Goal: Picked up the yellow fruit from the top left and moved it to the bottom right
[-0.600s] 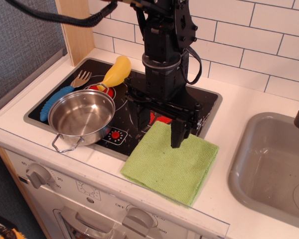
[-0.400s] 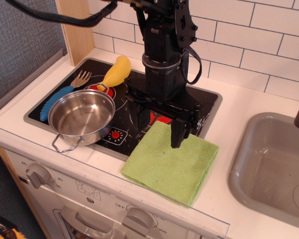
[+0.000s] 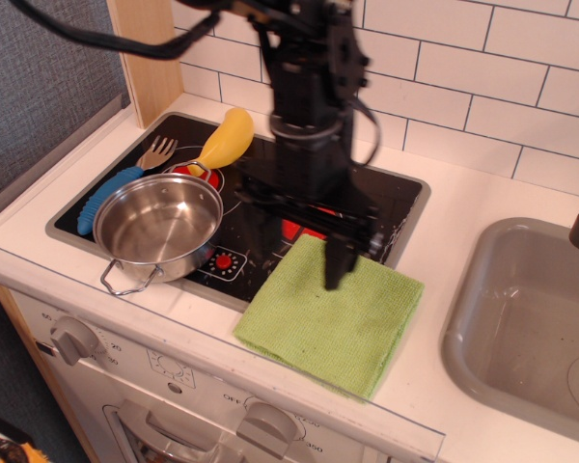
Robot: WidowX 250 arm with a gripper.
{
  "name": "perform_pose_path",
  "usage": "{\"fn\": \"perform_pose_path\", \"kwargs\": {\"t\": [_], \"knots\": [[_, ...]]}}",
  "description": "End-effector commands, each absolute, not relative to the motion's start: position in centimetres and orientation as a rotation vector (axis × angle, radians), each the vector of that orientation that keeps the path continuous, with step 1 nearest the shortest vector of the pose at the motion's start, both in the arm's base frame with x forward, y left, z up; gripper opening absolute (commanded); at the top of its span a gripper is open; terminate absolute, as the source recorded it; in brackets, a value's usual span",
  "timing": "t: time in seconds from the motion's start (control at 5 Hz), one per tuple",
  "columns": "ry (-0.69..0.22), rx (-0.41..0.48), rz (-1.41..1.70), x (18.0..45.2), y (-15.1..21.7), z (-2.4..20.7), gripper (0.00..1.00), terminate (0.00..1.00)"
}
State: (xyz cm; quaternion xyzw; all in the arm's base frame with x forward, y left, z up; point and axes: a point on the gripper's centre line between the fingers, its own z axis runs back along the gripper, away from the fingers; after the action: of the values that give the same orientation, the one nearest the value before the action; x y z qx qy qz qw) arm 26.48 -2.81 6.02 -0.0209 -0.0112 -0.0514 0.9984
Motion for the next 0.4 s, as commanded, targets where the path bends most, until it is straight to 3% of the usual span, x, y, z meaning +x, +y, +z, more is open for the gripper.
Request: {"fn": "perform_pose_path", "kwargs": {"t": [0.0,0.2], "knots": [[-0.125,-0.004,-0.017,31.3,1.0,9.6,1.00,0.00],[-0.165,0.049,0.037,34.5,4.1,11.8,1.00,0.00]]}}
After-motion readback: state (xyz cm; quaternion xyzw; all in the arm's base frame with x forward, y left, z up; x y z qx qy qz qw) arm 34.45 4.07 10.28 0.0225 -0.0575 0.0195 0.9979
